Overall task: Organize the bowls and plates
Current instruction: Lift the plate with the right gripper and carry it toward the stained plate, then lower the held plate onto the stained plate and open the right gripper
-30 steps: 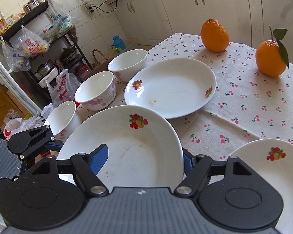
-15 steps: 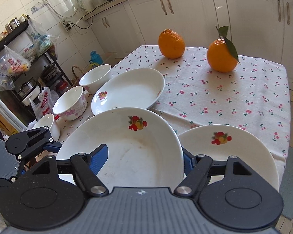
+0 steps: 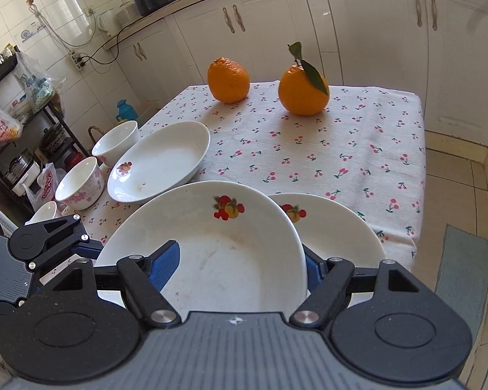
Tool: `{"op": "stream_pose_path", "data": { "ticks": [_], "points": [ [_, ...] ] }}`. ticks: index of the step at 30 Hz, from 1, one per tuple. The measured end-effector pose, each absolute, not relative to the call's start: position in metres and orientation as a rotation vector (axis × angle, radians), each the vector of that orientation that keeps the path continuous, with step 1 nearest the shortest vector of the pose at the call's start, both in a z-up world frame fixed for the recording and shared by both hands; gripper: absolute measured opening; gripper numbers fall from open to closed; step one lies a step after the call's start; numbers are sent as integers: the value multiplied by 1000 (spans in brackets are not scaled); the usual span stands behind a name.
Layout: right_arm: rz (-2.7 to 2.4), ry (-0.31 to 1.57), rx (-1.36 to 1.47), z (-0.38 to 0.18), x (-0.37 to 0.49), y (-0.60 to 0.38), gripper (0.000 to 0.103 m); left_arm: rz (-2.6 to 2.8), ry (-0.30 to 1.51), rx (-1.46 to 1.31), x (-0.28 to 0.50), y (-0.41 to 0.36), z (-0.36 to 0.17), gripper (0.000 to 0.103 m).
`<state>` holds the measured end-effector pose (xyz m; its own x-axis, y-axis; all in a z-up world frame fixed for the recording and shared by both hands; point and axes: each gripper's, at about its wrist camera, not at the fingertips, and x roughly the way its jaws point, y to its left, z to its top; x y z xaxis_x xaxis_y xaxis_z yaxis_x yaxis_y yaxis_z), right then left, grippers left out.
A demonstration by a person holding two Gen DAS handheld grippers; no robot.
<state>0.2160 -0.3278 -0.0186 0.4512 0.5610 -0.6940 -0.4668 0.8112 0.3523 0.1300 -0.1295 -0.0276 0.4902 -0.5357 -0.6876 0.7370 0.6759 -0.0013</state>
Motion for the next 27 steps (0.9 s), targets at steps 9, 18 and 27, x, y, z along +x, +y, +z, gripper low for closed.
{"op": "stream_pose_path", "data": {
  "ticks": [9, 18, 27],
  "points": [
    [609, 910, 139, -28, 223, -340, 81, -807, 723, 323, 141, -138, -31, 100],
    [587, 921, 170, -36, 228, -350, 81, -818, 726, 326, 148, -143, -29, 100],
    [551, 928, 178, -38, 227, -361, 81, -827, 732, 327, 157, -147, -34, 100]
  ]
}}
